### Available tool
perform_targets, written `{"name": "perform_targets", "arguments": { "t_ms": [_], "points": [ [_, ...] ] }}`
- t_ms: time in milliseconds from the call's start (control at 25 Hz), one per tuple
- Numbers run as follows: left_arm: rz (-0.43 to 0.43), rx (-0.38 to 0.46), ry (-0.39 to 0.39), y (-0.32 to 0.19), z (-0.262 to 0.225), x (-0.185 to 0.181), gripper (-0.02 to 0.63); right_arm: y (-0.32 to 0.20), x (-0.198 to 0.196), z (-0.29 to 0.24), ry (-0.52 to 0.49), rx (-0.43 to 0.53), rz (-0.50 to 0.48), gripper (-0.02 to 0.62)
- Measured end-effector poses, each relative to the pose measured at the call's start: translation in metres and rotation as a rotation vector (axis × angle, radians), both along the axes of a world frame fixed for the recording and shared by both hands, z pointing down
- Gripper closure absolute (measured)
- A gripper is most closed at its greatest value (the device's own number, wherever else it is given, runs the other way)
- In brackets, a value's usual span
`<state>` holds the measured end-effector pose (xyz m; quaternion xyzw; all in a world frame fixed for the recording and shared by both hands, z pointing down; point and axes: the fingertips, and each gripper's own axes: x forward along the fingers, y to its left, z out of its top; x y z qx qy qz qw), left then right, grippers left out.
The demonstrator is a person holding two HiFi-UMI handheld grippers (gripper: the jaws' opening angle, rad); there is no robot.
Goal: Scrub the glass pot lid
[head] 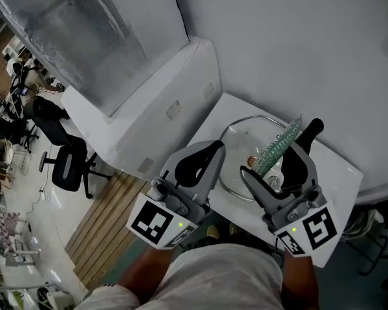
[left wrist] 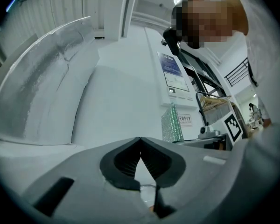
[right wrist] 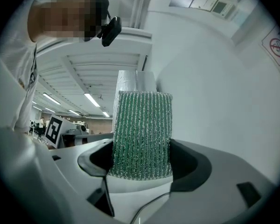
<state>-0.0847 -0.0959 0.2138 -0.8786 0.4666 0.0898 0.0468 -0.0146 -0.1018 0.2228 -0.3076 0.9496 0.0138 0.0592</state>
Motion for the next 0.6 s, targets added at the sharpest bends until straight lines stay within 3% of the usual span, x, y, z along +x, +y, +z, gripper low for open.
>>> {"name": "perform_targets", "arguments": {
  "t_ms": [600],
  "points": [
    [0.008, -0.008, 0.001, -0.002, 0.005, 0.005, 0.591, -0.005, 0.013, 0.015, 0.009, -0.011, 0.043, 0.247]
  ]
}}
